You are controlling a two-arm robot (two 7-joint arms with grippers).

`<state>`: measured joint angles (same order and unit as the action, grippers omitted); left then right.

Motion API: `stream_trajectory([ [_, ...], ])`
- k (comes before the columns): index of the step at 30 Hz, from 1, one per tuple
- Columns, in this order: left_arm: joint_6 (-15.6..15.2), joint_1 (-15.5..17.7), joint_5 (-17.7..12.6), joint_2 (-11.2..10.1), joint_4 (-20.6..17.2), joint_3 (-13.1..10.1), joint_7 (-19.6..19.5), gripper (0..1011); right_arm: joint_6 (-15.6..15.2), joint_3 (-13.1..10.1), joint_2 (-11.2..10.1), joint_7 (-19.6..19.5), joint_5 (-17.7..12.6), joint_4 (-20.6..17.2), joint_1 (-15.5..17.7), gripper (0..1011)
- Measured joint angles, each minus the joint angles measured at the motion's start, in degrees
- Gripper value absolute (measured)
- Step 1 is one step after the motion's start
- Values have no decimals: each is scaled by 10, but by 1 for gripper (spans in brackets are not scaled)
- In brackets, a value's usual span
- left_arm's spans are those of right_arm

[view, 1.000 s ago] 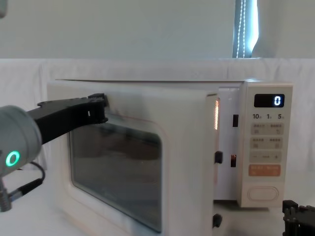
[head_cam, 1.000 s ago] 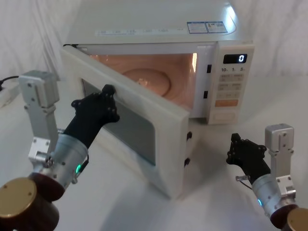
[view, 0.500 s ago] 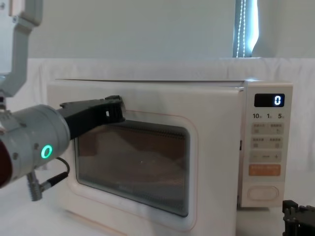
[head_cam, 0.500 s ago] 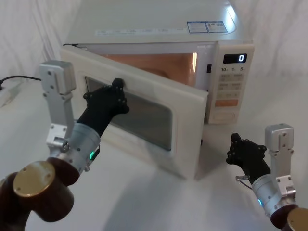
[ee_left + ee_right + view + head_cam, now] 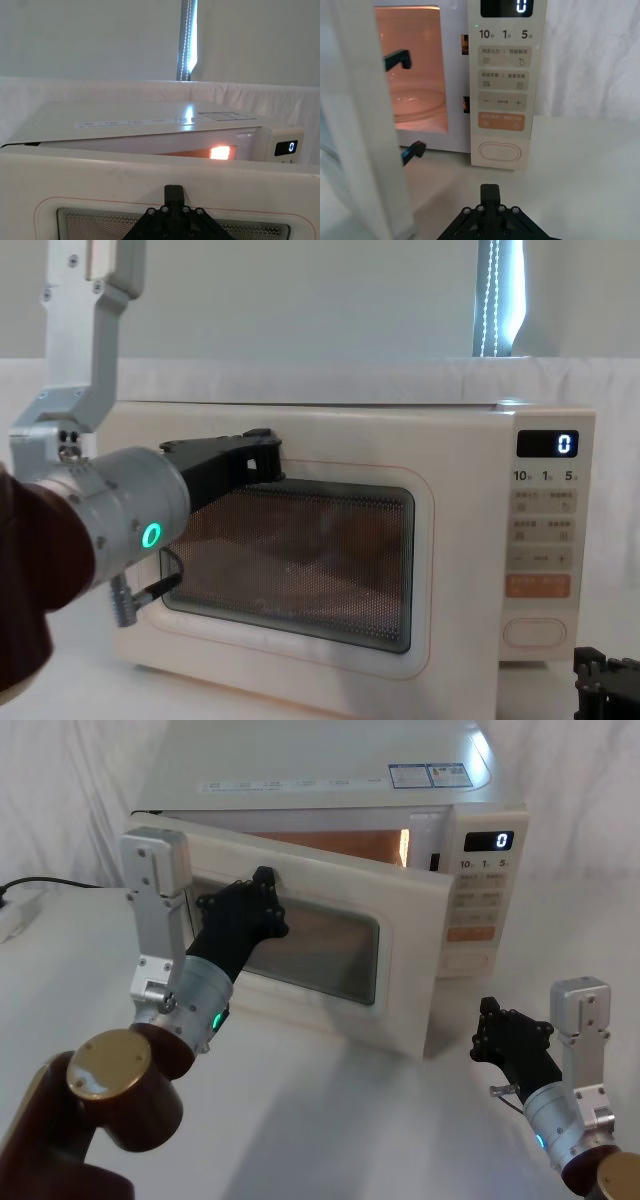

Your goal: Press the button to open the microwave door with one hand; close the microwave door with the other hand.

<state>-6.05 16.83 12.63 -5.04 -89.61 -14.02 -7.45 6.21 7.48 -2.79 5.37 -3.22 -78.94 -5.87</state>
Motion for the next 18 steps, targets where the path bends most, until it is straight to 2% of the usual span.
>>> stream_trajectory([
  [18,22,51,-26,28,77,-2,5,0,0,0,0,0,0,0,0,0],
])
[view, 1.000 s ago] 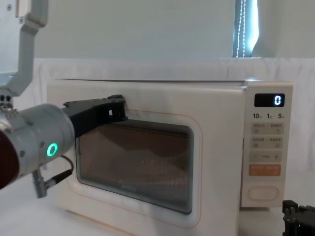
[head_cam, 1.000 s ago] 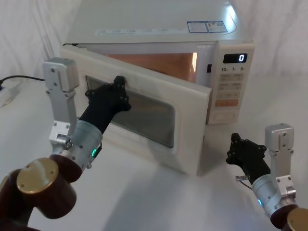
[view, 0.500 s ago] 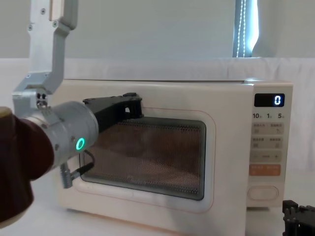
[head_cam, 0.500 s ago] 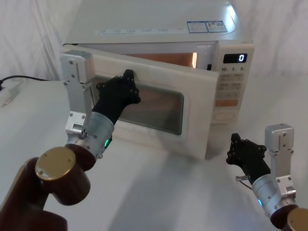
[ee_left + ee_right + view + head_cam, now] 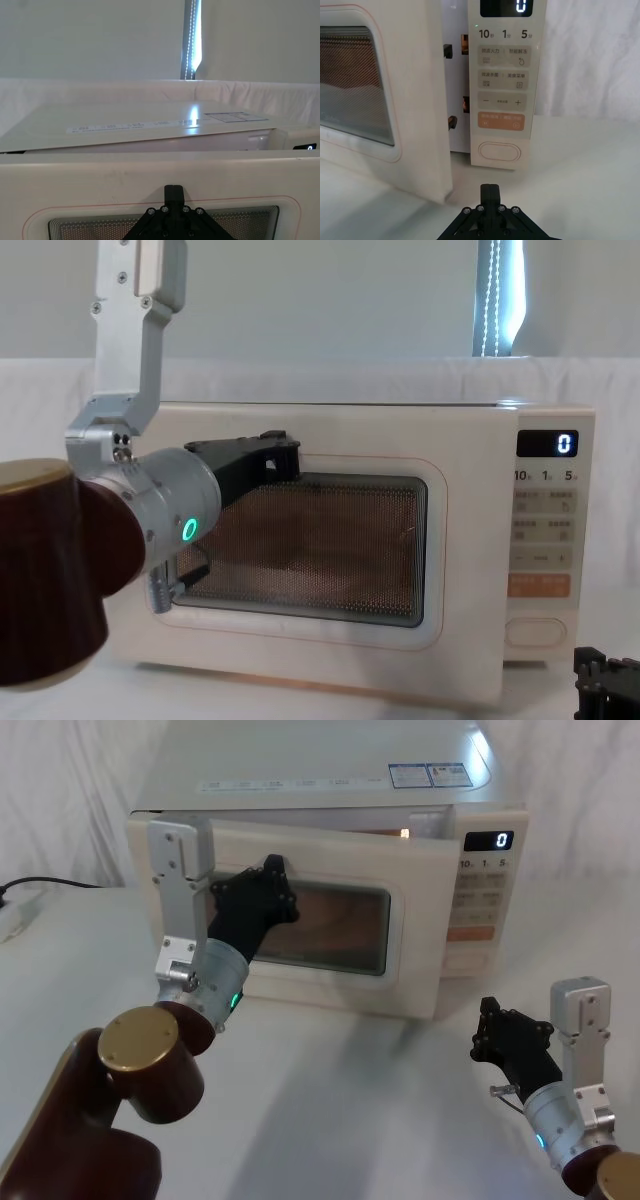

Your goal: Press the button to open the microwave door with one hand; close the microwave door with the other hand.

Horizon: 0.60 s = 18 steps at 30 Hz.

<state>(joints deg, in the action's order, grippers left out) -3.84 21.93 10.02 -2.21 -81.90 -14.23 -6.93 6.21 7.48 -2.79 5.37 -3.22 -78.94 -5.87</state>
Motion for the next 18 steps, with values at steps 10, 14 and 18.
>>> stream_trajectory([
  [10,24,23,-15,10,37,-3,-5,0,0,0,0,0,0,0,0,0],
  [14,29,29,-18,14,46,-4,-6,0,0,0,0,0,0,0,0,0],
  [18,32,34,-22,17,55,-5,-9,0,0,0,0,0,0,0,0,0],
])
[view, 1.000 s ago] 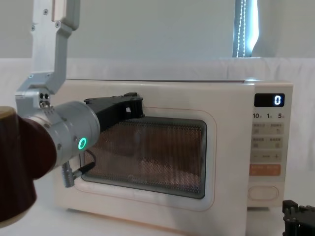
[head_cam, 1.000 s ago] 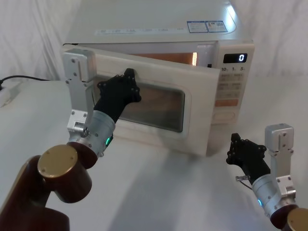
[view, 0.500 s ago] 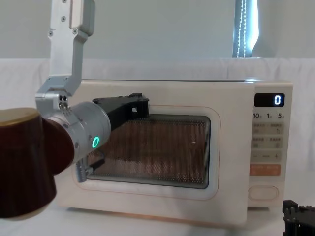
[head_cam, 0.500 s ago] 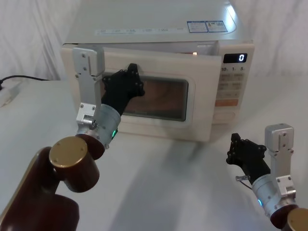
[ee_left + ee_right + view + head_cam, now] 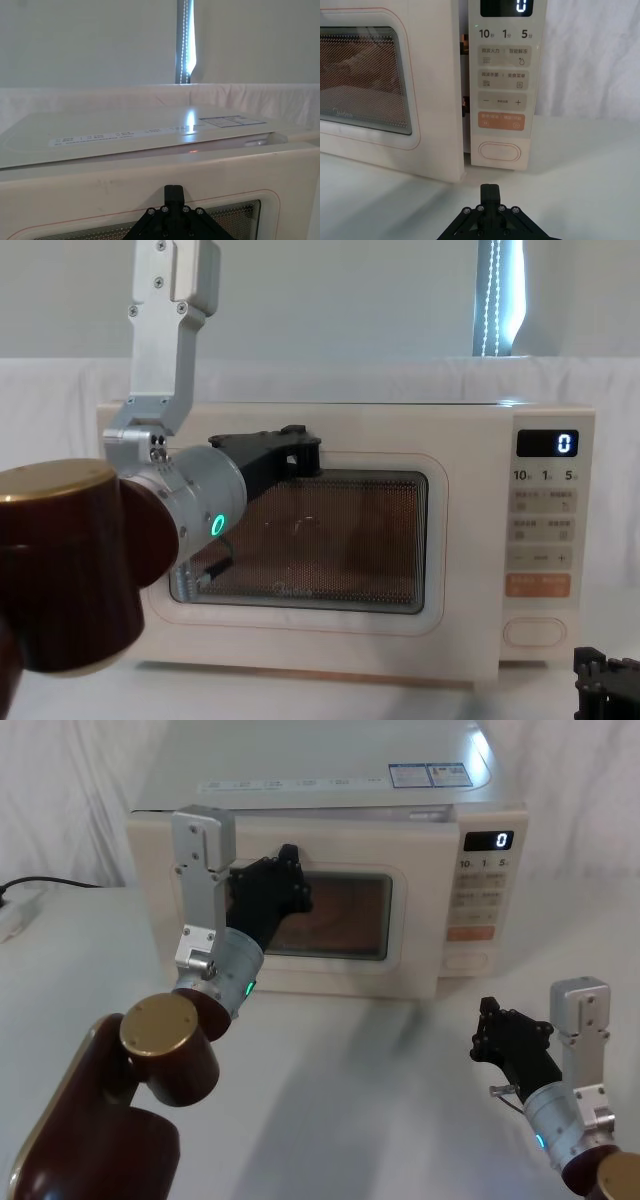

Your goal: Press the button to open the microwave door with one hand; close the microwave door with the other hand.

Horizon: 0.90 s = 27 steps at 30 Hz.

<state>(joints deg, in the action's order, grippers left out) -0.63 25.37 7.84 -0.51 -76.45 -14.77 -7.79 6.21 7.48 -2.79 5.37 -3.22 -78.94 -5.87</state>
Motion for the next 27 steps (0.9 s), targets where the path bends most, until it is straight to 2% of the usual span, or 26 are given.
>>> stream_trajectory([
  [27,7,34,-10,11,46,2,-8,0,0,0,0,0,0,0,0,0],
])
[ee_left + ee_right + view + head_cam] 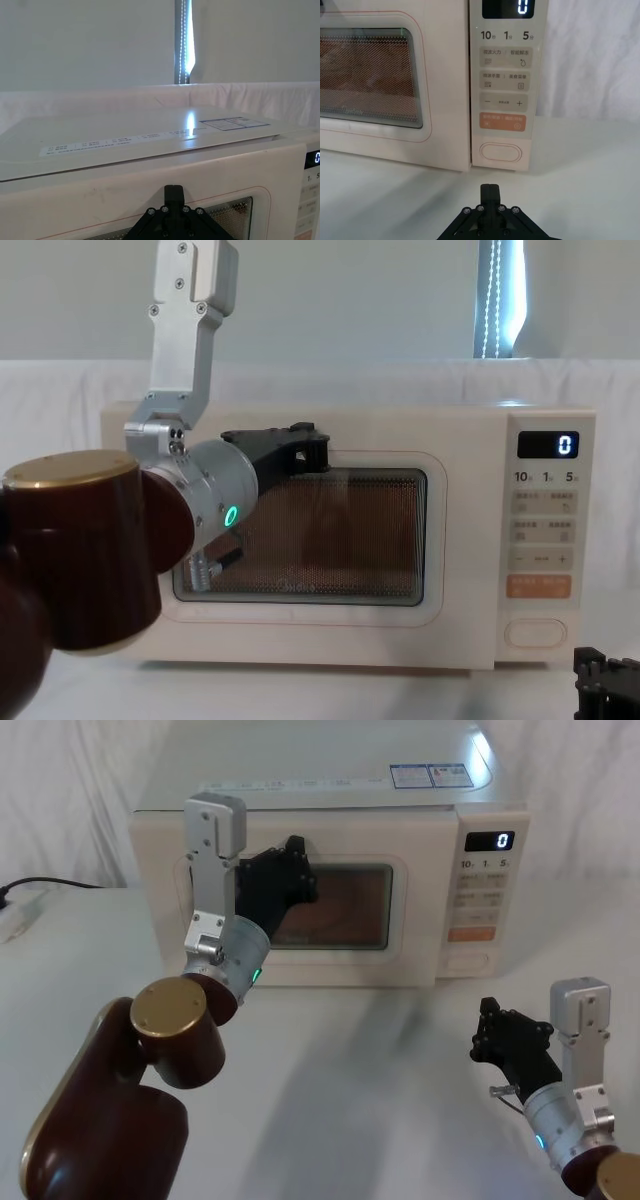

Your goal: Press the button to open the microwave door with one hand; close the microwave door with the other hand.

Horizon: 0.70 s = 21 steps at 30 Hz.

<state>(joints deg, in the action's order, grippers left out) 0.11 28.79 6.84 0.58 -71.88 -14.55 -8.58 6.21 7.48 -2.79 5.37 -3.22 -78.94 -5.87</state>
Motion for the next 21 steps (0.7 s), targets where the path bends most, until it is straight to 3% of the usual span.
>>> stream_trajectory([
  [21,3,10,-1,5,15,-2,-2,0,0,0,0,0,0,0,0,0],
])
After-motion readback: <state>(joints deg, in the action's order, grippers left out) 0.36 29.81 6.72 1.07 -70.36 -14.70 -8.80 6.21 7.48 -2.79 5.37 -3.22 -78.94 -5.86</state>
